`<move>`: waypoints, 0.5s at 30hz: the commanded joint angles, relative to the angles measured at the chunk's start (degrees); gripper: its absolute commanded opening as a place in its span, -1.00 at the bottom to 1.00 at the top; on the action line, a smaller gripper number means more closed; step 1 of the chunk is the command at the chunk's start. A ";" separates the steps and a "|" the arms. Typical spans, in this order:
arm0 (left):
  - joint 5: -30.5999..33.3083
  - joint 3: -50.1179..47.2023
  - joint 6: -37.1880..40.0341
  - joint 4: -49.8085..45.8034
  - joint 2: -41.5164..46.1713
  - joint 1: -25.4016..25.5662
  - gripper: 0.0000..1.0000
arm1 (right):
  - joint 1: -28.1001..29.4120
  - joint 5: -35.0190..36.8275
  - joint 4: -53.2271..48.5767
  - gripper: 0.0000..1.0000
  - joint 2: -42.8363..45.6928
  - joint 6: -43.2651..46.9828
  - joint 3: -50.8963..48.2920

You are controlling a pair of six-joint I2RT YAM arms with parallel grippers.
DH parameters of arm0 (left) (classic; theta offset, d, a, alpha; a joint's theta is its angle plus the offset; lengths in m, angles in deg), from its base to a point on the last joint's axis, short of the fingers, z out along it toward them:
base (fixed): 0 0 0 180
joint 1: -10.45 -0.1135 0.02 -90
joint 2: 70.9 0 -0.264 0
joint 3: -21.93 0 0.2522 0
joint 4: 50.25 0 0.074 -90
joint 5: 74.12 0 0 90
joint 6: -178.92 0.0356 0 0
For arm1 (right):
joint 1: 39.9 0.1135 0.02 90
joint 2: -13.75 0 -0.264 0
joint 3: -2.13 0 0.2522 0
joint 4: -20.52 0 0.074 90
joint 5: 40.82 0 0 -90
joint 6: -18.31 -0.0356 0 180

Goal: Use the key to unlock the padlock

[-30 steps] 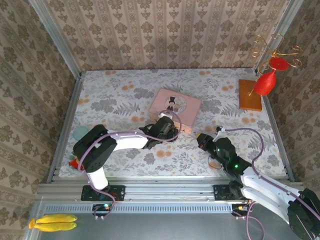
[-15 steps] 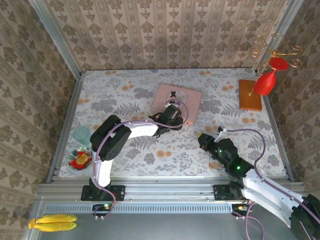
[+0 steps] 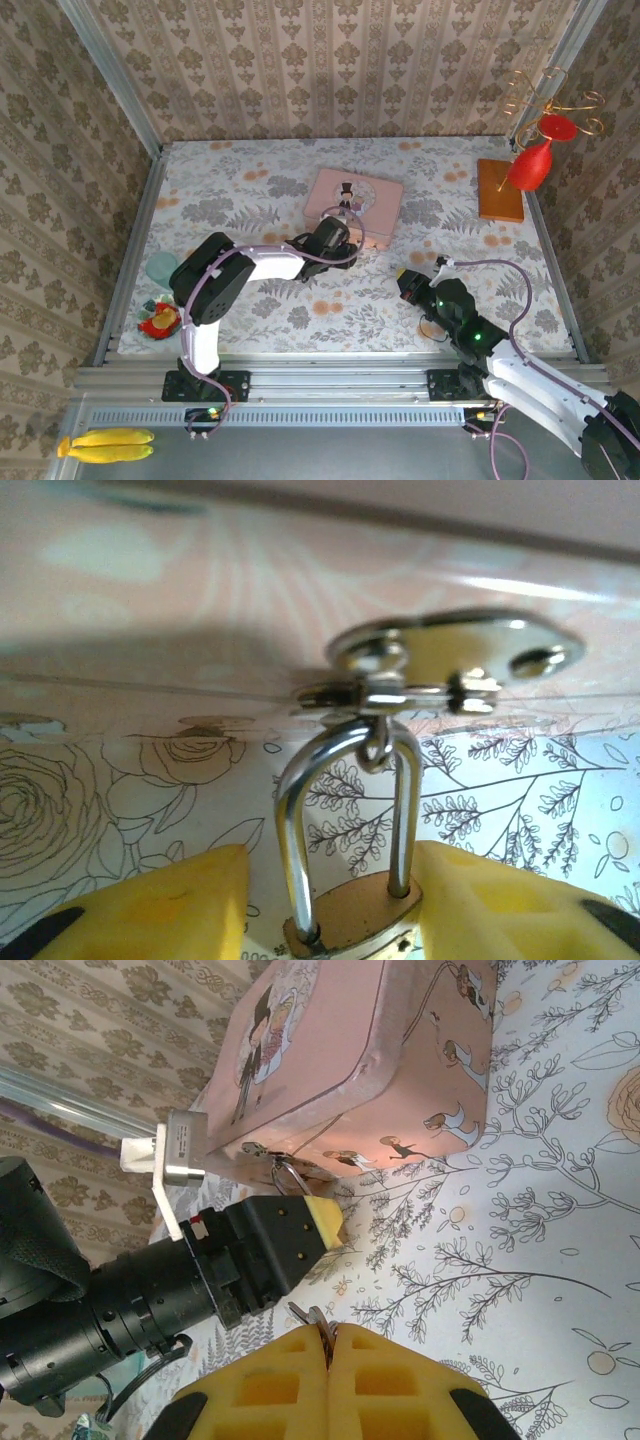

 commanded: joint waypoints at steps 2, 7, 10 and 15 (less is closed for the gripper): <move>-4.60 -3.43 -1.80 0.65 2.30 -0.27 -0.25 | -0.23 0.67 0.76 -1.00 -0.40 0.66 0.45; -4.61 -5.70 -3.82 1.85 5.90 -0.24 -0.53 | -0.27 0.90 1.51 -1.00 -1.35 -0.90 -0.15; -5.97 -8.80 -7.98 6.26 8.05 -0.28 -0.64 | -0.23 0.90 2.36 -1.00 -2.42 -2.58 -0.16; -7.92 -12.15 -16.15 13.79 10.86 -0.28 -0.81 | -0.10 1.43 5.17 -1.00 -4.67 -5.49 -0.85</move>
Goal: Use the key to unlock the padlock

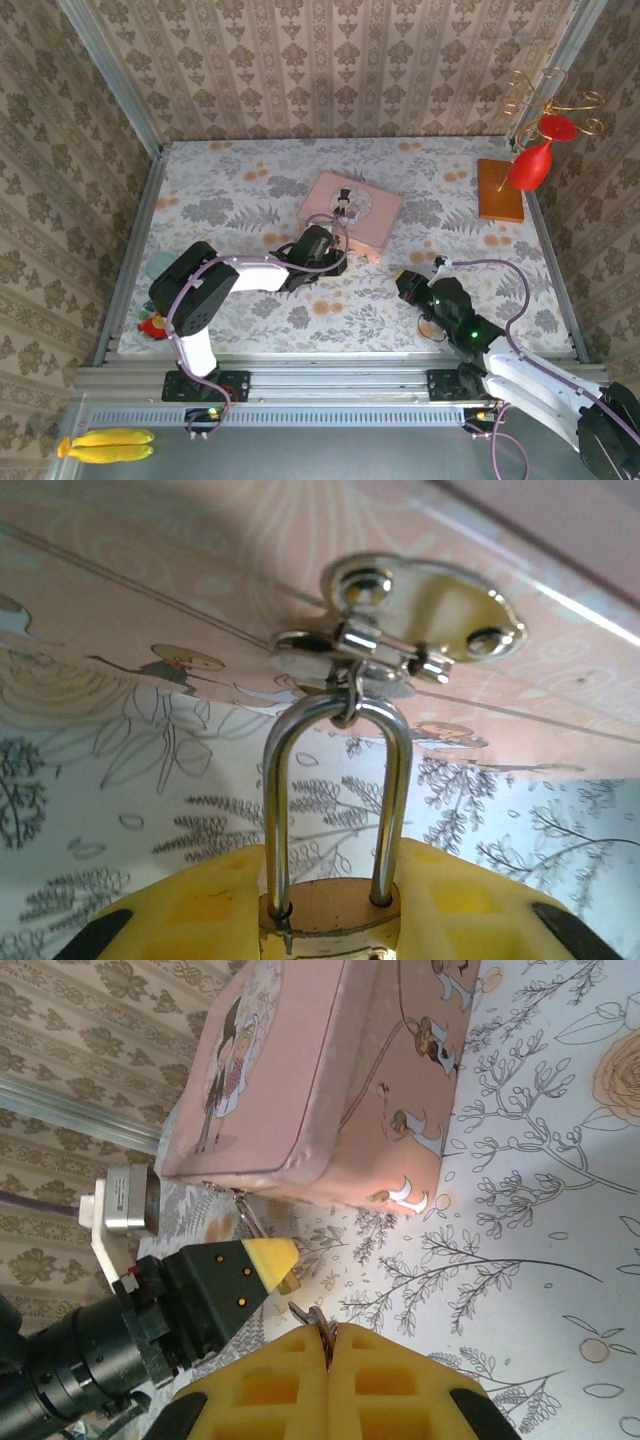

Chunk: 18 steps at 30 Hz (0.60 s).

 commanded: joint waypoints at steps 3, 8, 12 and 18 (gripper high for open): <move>-3.91 -2.40 -12.34 12.66 3.40 0.28 -0.89 | 0.42 1.75 5.11 -1.00 -2.40 -4.66 -0.96; -5.51 -3.48 -25.68 25.23 1.31 0.68 -0.98 | 3.54 5.90 9.64 -1.00 -5.43 -8.31 -1.29; -3.30 -4.25 -35.33 36.65 -1.99 2.17 -1.00 | 6.58 11.56 13.77 -1.00 -7.59 -11.07 -1.91; -0.23 -2.18 -38.62 37.03 -2.32 4.85 -1.00 | 7.32 14.61 16.76 -1.00 -9.43 -13.80 -1.80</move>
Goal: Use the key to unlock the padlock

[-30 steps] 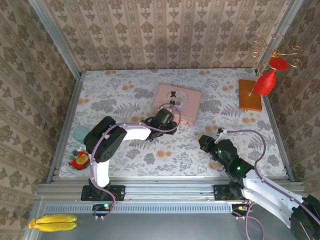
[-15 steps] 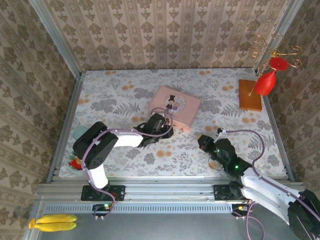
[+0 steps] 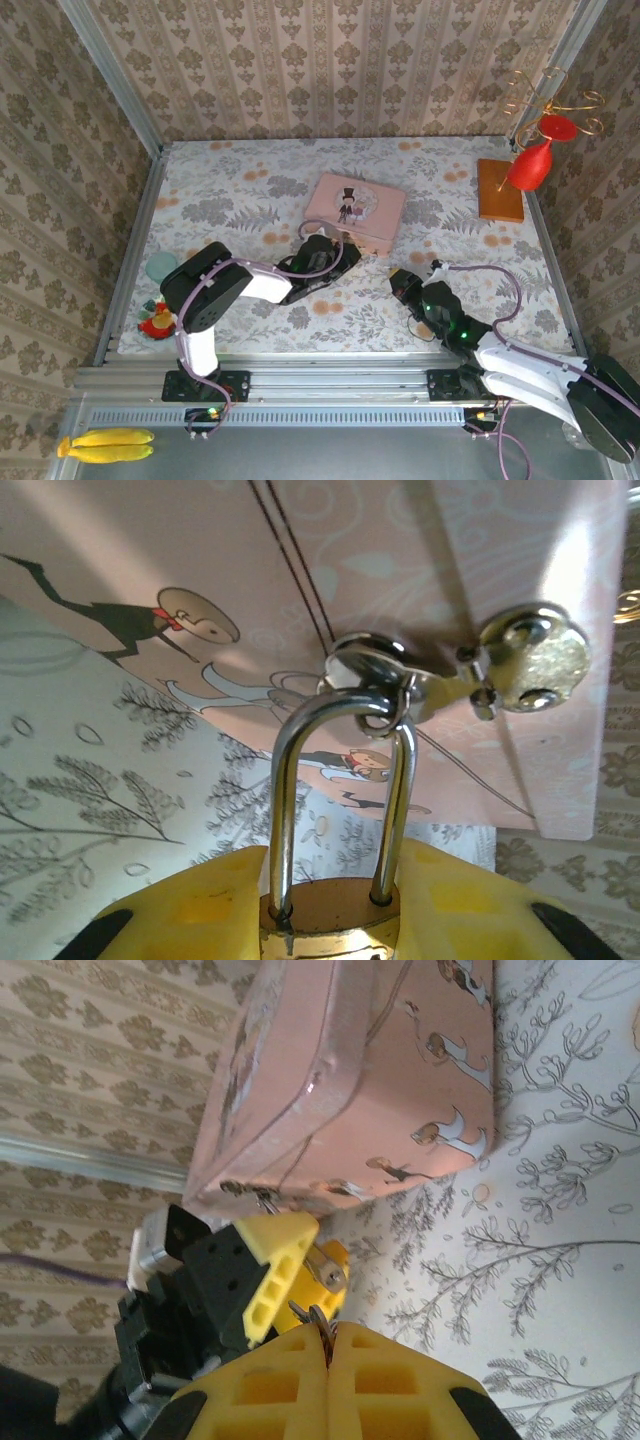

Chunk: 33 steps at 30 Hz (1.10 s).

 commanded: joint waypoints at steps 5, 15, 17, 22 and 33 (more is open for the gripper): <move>3.03 3.78 -6.38 8.81 2.72 2.48 -1.00 | 0.42 4.47 6.92 -1.00 -5.16 -2.78 0.36; 5.11 5.27 -11.07 10.79 3.10 4.32 -1.00 | -0.33 1.13 22.81 -1.00 -18.55 6.49 2.48; 5.75 5.32 -11.64 11.12 3.29 4.64 -1.00 | -0.79 0.59 26.43 -1.00 -21.39 7.35 2.36; 6.70 6.77 -14.04 11.20 3.17 4.93 -1.00 | -2.12 -1.84 35.13 -1.00 -27.63 9.88 2.73; 7.75 7.65 -16.72 11.44 2.95 5.12 -1.00 | -3.14 0.60 37.07 -1.00 -26.77 13.78 1.85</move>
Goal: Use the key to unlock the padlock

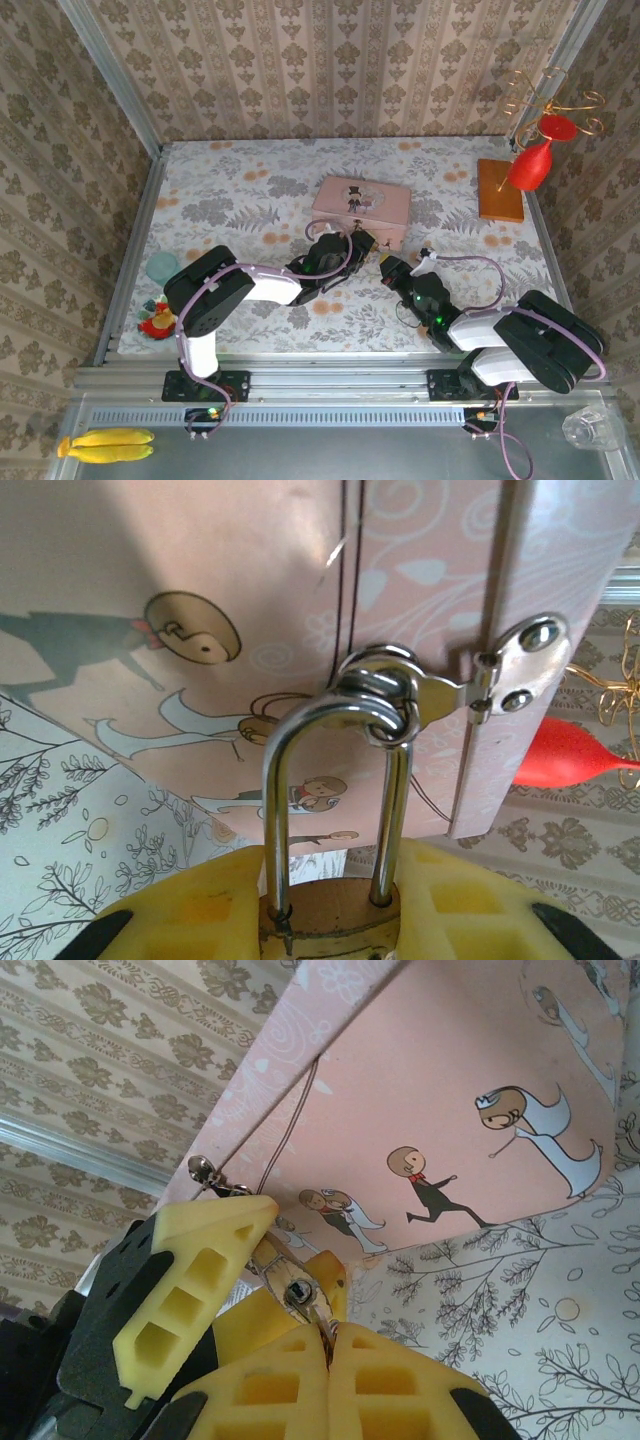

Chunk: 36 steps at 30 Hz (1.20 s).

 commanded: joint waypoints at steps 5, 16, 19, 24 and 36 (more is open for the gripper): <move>0.12 3.39 -1.38 6.83 2.68 0.82 -1.00 | -0.19 2.65 3.05 -1.00 2.11 4.17 0.11; 0.27 3.83 -1.72 6.96 2.81 1.42 -1.00 | -0.36 4.62 4.02 -1.00 2.57 6.59 -0.85; 0.64 3.63 -2.11 7.65 2.71 1.29 -1.00 | -0.36 4.70 2.88 -1.00 3.27 7.21 -0.98; 1.23 2.96 -3.98 10.96 1.79 0.49 -1.00 | -0.33 4.74 3.04 -1.00 4.32 9.38 -2.08; 0.89 2.09 -3.89 11.13 3.14 -0.50 -1.00 | -0.43 2.53 1.33 -1.00 7.51 17.01 -1.15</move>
